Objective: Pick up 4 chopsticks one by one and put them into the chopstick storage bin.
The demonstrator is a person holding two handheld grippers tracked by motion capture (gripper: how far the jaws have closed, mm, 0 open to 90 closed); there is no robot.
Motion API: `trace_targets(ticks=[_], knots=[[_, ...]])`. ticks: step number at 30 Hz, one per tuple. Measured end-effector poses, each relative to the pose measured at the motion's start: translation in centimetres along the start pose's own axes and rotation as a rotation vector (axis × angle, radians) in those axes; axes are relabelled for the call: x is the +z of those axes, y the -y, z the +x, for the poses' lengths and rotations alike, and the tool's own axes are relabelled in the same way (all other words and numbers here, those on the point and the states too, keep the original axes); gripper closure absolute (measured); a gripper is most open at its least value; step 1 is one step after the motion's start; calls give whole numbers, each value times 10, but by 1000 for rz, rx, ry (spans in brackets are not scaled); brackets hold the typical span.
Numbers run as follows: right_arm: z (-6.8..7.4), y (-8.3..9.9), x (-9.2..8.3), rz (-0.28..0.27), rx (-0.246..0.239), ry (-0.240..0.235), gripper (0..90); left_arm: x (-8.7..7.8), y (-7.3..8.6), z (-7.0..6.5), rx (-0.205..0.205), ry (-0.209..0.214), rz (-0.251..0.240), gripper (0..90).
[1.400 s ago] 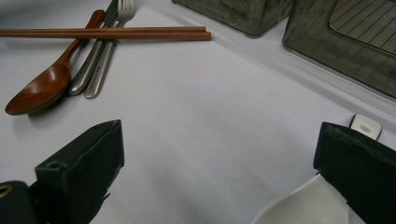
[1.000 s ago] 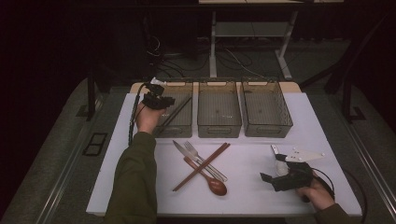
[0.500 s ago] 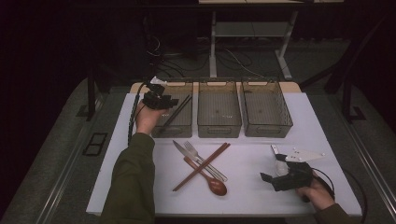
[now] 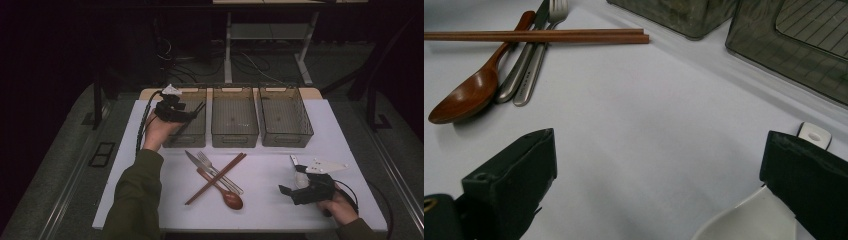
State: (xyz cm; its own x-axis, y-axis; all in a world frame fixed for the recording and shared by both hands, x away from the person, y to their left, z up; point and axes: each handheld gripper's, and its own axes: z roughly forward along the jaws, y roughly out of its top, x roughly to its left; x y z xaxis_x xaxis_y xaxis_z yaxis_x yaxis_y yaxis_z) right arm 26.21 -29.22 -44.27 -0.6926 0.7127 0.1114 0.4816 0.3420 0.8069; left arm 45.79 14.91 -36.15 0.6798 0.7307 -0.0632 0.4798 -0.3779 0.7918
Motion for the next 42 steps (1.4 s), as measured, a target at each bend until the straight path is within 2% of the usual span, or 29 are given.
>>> trace_targets(ticks=[6,9,15,22,24,28,31,34,42], knots=[[0,0,0,1,0,1,16,-8,4,-13,16,27,-21,255],[0,0,0,1,-1,1,16,-12,6,-19,43,38,-2,222],[0,0,0,1,0,2,16,-18,12,-32,73,42,-11,174],[0,0,0,1,0,3,16,-22,23,-43,80,32,-5,114],[1,0,0,1,1,3,16,-23,27,-46,71,24,-6,75],[0,0,0,0,1,3,16,-27,35,-51,67,43,-8,42],[0,0,0,1,0,4,16,-29,41,-57,50,43,-16,3],[1,0,0,1,0,5,16,-32,47,-62,43,60,-17,0],[1,0,0,-3,4,6,16,-39,64,-75,57,89,-37,0]])
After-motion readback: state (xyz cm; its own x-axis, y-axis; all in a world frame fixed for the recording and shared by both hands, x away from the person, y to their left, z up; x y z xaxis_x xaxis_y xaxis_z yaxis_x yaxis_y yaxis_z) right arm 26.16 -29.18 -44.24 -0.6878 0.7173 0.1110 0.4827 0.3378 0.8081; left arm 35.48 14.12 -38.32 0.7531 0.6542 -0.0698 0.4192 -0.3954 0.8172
